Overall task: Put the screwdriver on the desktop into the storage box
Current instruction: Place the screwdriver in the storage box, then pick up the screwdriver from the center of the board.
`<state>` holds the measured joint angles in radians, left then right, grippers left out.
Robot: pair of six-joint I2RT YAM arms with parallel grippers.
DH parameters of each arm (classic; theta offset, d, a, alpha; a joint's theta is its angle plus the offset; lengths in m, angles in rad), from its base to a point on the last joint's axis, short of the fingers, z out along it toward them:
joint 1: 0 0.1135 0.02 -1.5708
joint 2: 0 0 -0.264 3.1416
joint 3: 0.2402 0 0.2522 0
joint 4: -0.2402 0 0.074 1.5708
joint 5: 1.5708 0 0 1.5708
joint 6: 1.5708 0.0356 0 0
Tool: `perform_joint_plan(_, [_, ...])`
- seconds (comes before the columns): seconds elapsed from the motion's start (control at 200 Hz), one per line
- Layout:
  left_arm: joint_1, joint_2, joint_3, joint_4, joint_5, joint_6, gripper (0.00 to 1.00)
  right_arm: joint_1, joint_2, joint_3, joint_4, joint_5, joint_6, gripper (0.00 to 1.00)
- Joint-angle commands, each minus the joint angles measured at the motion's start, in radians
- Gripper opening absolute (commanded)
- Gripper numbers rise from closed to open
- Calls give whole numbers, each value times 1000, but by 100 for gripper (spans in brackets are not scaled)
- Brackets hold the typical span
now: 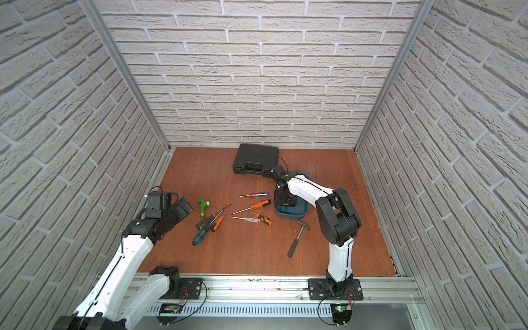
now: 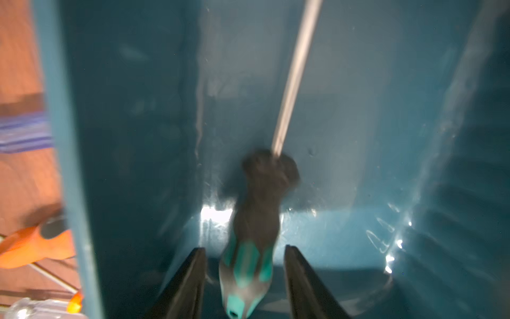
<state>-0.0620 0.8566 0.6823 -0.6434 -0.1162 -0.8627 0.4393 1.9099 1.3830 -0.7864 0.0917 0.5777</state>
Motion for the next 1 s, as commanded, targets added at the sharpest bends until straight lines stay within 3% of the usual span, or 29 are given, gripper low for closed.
perform_joint_plan(0.0, [-5, 24, 22, -25, -22, -4, 96, -5, -76, 35, -2, 14, -28, 58])
perform_joint_plan(0.155, [-47, 121, 82, -68, -8, 62, 96, -5, -167, 52, 3, 15, -20, 59])
perform_joint_plan(0.36, [-201, 289, 218, -288, -28, 194, 93, -5, -307, 5, 56, 3, -6, 53])
perform_joint_plan(0.55, [-332, 352, 224, -366, -16, 228, 91, -4, -369, -89, 103, -13, 26, 51])
perform_joint_plan(0.79, [-396, 430, 188, -320, 52, 211, 87, -4, -350, -90, 109, -35, 12, 49])
perform_joint_plan(0.88, [-396, 456, 168, -309, 56, 222, 76, -3, -347, -84, 109, -35, 7, 49])
perform_joint_plan(0.995, [-393, 485, 151, -305, 45, 225, 71, -4, -348, -92, 110, -35, 7, 49])
